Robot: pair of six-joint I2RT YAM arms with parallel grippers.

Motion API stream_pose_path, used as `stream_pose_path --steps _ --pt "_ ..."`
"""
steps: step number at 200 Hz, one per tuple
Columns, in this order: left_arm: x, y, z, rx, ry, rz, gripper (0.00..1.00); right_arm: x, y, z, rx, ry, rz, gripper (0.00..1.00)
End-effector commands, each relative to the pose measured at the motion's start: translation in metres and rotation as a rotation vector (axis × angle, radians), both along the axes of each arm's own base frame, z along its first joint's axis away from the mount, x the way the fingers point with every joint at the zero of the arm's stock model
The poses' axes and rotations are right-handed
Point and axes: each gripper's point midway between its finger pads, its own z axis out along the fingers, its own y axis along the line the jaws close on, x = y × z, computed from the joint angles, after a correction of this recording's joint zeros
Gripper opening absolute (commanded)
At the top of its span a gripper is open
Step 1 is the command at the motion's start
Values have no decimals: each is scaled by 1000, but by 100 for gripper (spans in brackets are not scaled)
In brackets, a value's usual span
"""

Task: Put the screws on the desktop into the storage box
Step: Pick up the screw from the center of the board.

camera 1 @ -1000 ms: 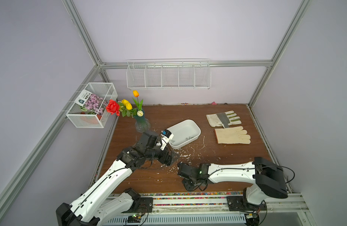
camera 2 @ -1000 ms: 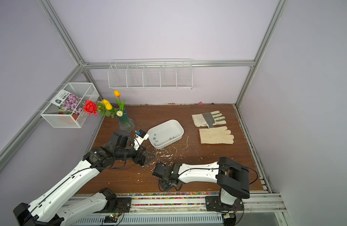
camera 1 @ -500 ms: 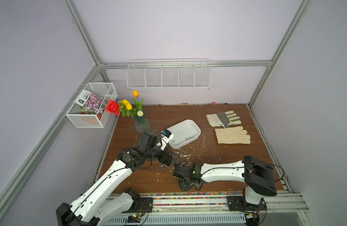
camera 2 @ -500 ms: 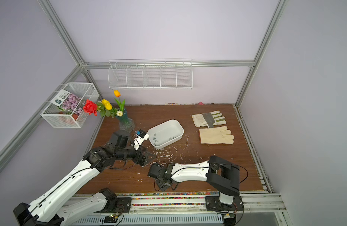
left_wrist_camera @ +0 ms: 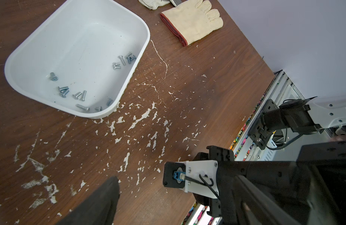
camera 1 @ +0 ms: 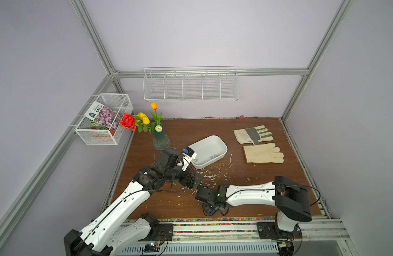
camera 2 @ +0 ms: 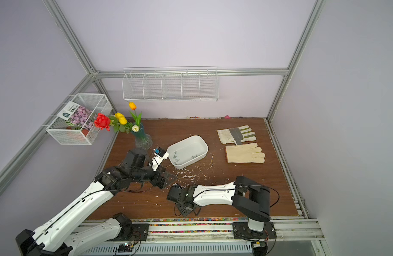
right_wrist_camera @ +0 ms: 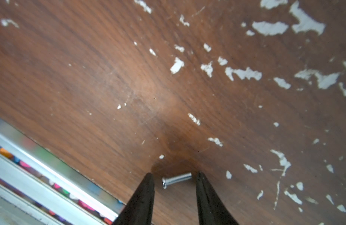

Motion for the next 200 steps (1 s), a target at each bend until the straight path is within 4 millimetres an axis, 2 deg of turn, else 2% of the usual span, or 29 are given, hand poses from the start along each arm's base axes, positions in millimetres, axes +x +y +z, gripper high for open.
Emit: stream_pose_path --steps 1,99,200 --pt "-2 -2 0 -16 4 -9 93 -3 -7 -8 -35 1 21 40" --pt "-2 -3 0 -16 12 -6 93 -7 -4 -12 -51 5 163 39" --pt "-1 -3 0 -14 12 -6 93 -8 -3 -15 -61 7 201 36"
